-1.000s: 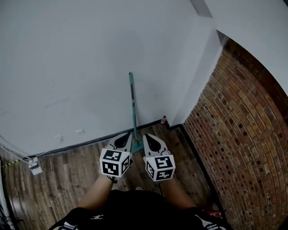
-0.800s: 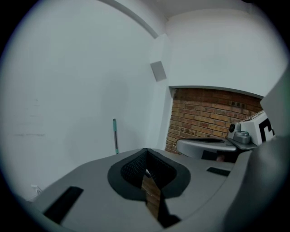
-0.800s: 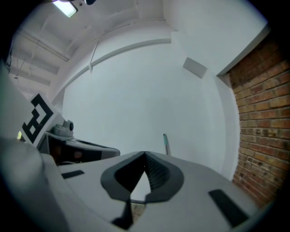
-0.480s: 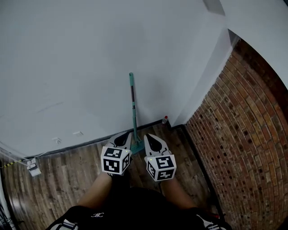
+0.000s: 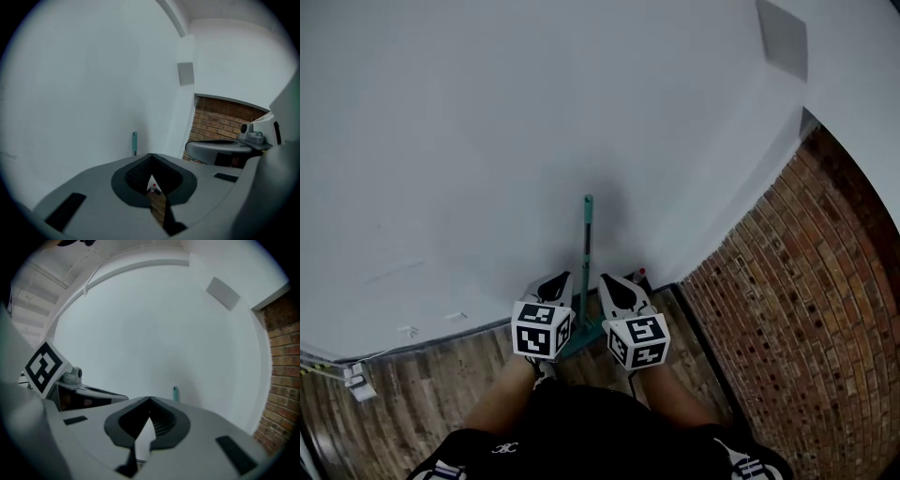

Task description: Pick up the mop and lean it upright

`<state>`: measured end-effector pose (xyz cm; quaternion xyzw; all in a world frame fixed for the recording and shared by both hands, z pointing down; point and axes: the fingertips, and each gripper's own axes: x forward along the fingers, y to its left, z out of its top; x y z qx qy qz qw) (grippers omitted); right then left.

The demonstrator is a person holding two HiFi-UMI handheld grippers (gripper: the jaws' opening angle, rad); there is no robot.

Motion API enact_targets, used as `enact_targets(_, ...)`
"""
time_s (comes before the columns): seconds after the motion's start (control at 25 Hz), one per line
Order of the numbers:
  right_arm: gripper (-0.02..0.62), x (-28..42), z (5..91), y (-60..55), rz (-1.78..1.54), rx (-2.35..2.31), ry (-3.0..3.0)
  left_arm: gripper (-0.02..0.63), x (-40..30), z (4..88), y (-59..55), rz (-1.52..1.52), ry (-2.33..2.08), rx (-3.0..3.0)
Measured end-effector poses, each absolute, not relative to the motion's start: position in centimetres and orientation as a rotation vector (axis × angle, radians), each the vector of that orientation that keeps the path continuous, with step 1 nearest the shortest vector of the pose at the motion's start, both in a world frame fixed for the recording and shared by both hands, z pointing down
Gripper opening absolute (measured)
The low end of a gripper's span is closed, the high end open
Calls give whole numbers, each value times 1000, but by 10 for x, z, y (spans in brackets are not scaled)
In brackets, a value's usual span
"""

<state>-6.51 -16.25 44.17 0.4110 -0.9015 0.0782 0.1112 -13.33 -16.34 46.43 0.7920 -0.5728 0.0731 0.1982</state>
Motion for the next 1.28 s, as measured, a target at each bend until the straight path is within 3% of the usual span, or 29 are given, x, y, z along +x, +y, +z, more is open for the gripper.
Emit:
enact_targets(0.32,12,-109,442,-222,211,1329,-2575,-5,-202,489,-218,205,-1568,2182)
enact_targets(0.72,12,-57,481,-262,335,1430,-2452,-5,-174,515,-294,302,-1521,2235)
enact_targets(0.8,12,-44,484,-271,344,1430,-2447,90,-168,519,-310,296,-1533,2220)
enact_targets(1.28,12,26,480,-330,392,1477,-2490,137,-130,544,-386,497,-1605,2146)
